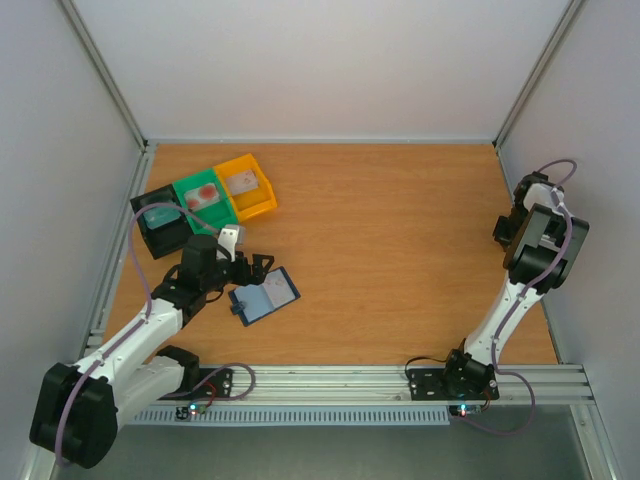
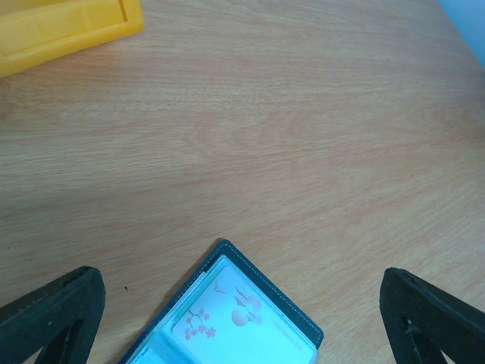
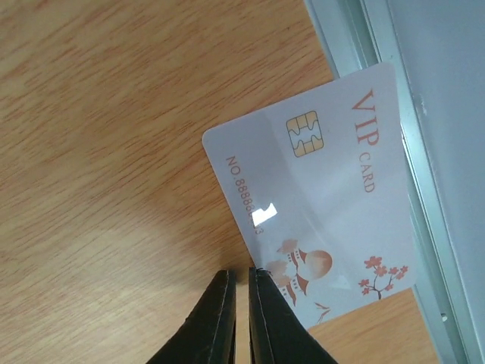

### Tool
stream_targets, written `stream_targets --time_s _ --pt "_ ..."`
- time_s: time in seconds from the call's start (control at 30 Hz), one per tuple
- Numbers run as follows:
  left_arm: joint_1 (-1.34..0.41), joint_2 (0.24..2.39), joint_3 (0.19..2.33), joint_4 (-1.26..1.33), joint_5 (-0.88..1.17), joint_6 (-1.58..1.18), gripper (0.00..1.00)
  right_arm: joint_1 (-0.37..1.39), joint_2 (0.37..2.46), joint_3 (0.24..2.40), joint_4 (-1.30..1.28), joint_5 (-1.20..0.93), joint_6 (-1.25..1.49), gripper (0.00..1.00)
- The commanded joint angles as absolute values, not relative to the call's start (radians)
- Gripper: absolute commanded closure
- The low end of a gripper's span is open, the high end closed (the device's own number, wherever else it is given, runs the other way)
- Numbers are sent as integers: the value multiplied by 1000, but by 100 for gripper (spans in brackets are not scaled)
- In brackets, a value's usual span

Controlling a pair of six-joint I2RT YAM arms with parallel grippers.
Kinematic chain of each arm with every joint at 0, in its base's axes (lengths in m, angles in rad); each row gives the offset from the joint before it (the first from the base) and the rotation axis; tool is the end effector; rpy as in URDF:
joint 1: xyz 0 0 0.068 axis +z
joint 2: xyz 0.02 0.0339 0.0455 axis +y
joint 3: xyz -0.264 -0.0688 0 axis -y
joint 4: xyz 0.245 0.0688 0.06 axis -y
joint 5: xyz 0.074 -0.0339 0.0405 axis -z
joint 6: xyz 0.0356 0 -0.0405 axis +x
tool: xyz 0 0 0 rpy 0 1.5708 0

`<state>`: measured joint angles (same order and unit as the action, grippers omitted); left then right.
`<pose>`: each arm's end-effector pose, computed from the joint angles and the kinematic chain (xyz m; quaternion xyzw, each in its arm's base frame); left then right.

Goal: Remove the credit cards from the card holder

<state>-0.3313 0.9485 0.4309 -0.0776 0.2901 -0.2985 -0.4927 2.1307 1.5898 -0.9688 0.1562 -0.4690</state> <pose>0.1841 -0.0741 0.1983 0.0821 0.8729 -0.2650 0.4014 0.3567 -0.1978 0.1535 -0.0142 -0.9964 0.0832 0.0091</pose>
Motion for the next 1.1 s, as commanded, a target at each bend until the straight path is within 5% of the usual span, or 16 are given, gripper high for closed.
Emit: stream_targets --time_s 0.0,0.23,0.47,0.73,0.87,0.97,1.07 --pt "-327 930 432 -30 296 -285 1 -499 2074 1576 -963 142 -459 93" --pt "-327 920 431 -25 295 -280 0 -544 1878 1382 -755 -66 -394 89" --pt "-327 911 411 14 302 -283 1 -731 1683 1127 -518 -272 -265 74" --pt "-327 898 412 25 310 -273 1 -745 1746 1157 -513 -176 -261 38" --pt "-326 938 432 107 440 -195 1 -747 1771 1181 -524 -142 -277 32" --pt "-327 1015 498 145 613 -89 1 -747 1790 1185 -520 -102 -285 4" --pt "-330 1085 551 134 670 -45 1 -747 1838 1202 -525 -82 -300 1"
